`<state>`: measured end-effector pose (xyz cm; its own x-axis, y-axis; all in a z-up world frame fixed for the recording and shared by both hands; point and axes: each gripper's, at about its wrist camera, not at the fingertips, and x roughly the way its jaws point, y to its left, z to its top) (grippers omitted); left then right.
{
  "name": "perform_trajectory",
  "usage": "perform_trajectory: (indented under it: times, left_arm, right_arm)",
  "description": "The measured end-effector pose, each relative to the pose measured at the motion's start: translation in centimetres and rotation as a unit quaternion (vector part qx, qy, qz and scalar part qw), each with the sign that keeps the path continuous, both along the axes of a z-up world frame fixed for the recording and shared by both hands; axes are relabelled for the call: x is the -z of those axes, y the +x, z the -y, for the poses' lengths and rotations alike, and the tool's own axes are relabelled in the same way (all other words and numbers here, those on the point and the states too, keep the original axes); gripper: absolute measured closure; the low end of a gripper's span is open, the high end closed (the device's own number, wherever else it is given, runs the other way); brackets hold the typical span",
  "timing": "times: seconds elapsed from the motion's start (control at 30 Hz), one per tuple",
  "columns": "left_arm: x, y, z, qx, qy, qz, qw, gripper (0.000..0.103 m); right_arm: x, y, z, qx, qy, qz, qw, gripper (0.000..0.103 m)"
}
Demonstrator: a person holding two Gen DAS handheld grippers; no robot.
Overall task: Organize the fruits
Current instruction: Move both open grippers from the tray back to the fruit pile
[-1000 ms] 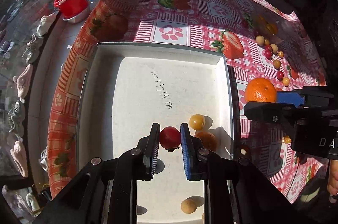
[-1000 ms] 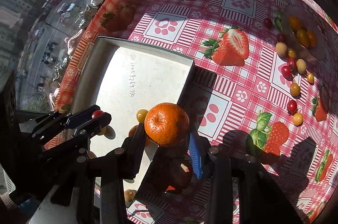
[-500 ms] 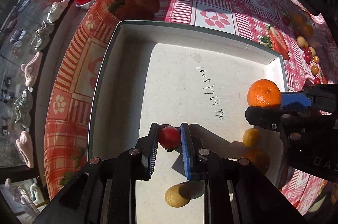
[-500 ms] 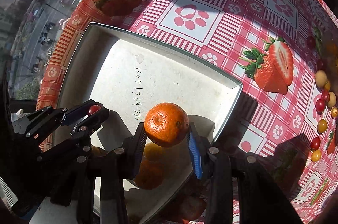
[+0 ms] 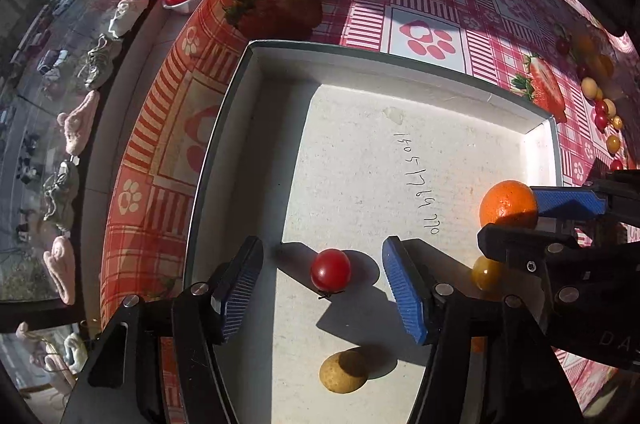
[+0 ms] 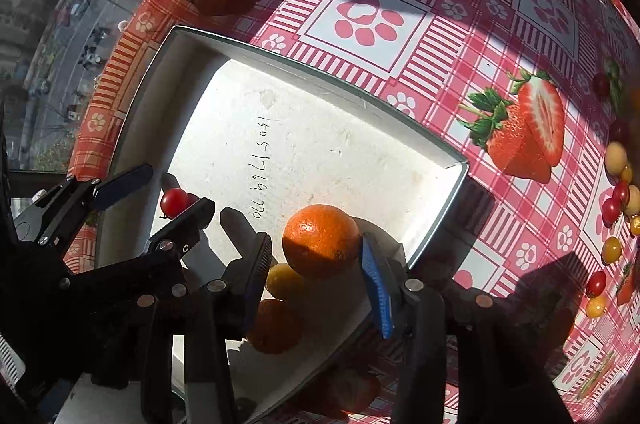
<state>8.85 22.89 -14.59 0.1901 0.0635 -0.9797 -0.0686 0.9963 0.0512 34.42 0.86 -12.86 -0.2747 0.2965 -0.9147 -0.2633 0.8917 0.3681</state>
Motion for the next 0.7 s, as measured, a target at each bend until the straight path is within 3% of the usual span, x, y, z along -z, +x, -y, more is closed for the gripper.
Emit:
perform_trajectory:
  times: [0.07, 0.1, 0.17, 0.2, 0.23, 0.27, 0.7]
  left_arm:
    - [-0.4, -0.4, 0.3, -0.002, -0.005, -0.002, 1.0, 0.04]
    - [-0.6, -0.7, 0.6, -0.004, -0.007, -0.002, 1.0, 0.04]
    - [-1.2, -1.2, 1.2, -0.002, -0.007, -0.001, 1.0, 0.038]
    - [-1.4, -1.4, 1.5, -0.002, -0.005, -0.001, 1.0, 0.033]
    - [-1.7, -1.8, 1.9, -0.004, -0.001, 0.002, 1.0, 0.018]
    - [-2.2, -2.1, 2.3, -0.006, 0.002, 0.01, 0.9999, 0.015]
    - [-5.7, -3.2, 7.5, 0.023, -0.001, 0.003, 0.9997, 0.015]
  right_arm:
    - [-0.8, 0.3, 0.5, 0.004, 0.008, 0.004, 1.0, 0.027]
    - [-1.2, 0.4, 0.7, 0.009, 0.019, 0.004, 1.0, 0.023]
    - [-2.1, 0.6, 1.1, 0.011, 0.024, 0.007, 1.0, 0.023]
    - [-2.4, 0.7, 1.2, 0.01, 0.025, 0.009, 1.0, 0.022]
    - [-2.7, 0.6, 1.3, 0.009, 0.024, 0.011, 1.0, 0.02]
    - [-3.1, 0.4, 1.5, 0.007, 0.022, 0.013, 1.0, 0.018]
    - [-7.0, -1.4, 6.9, 0.031, 0.019, 0.029, 0.999, 0.014]
